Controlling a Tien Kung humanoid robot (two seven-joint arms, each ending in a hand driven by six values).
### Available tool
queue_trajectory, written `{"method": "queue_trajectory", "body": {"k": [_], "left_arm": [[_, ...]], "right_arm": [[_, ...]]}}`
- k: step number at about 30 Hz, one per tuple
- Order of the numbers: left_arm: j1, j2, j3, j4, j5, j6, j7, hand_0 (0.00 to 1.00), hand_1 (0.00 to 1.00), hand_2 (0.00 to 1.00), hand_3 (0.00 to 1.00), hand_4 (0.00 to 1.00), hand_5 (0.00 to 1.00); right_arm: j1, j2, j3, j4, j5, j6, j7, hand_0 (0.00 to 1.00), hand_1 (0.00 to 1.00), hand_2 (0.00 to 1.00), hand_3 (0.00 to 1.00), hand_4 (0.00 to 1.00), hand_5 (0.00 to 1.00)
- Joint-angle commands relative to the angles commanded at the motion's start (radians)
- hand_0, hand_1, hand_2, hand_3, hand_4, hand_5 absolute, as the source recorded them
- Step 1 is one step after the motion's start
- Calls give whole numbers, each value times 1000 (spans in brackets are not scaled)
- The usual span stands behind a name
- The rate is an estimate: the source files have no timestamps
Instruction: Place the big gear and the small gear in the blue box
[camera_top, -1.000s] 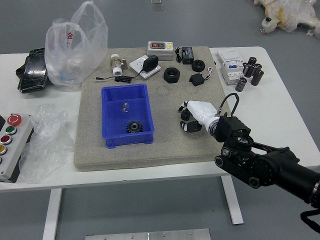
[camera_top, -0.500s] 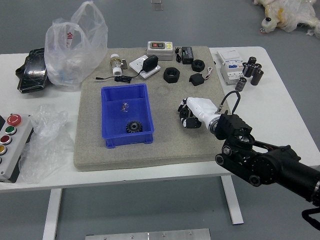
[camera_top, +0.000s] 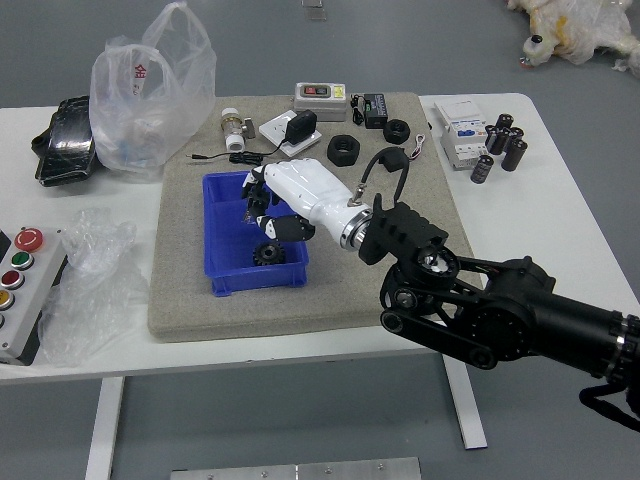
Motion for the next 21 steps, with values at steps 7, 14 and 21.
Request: {"method": "queue_trajectory", "body": {"k": [7,14,21], "left_arm": [[1,2,-6,-2,6,0,5,649,591,568,654,678,363],[-2,1,-4,-2,6,-1,4,649,592,568,654,678,363],[-2,1,-3,-1,5,-1,3,649,593,568,654,677,363]], "right_arm": [[19,16,-34,-18,21,91,-19,468,729,805,711,365,148],[21,21,-45,-42,20,131,-51,513,782,853,796,467,167],[15,21,-40,-48,14,125,-54,527,794,858,818,509,174]]}}
